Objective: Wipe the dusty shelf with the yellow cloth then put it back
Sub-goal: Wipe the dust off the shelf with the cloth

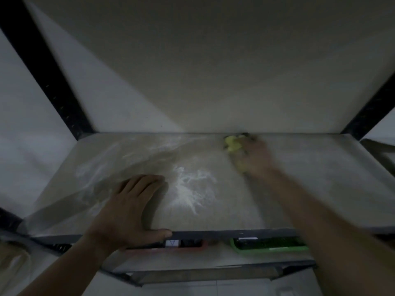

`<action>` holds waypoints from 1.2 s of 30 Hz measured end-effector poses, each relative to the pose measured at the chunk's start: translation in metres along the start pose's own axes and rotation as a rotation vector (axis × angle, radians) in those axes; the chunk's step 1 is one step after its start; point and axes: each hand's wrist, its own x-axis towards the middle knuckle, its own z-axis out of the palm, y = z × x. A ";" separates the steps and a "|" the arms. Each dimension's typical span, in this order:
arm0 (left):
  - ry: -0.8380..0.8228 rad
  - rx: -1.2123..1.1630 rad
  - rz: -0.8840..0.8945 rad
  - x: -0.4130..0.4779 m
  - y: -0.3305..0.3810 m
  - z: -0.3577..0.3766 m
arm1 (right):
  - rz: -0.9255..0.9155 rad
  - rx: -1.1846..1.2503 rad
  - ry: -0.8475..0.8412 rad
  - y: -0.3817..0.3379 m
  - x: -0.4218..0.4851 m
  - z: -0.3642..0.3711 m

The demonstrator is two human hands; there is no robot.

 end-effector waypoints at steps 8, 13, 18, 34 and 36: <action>-0.003 0.017 -0.003 -0.002 0.002 -0.003 | -0.076 0.468 -0.225 -0.026 -0.036 -0.024; 0.005 0.034 -0.009 -0.003 0.002 -0.001 | 0.283 0.003 0.041 0.093 -0.066 -0.091; 0.013 0.028 -0.007 -0.003 0.002 -0.002 | 0.354 -0.158 -0.007 0.110 -0.113 -0.079; 0.015 0.031 0.008 -0.004 0.005 -0.006 | 0.038 0.276 0.055 -0.036 -0.100 -0.045; 0.017 0.039 0.013 -0.004 0.004 -0.005 | 0.158 0.183 0.181 0.016 -0.088 -0.077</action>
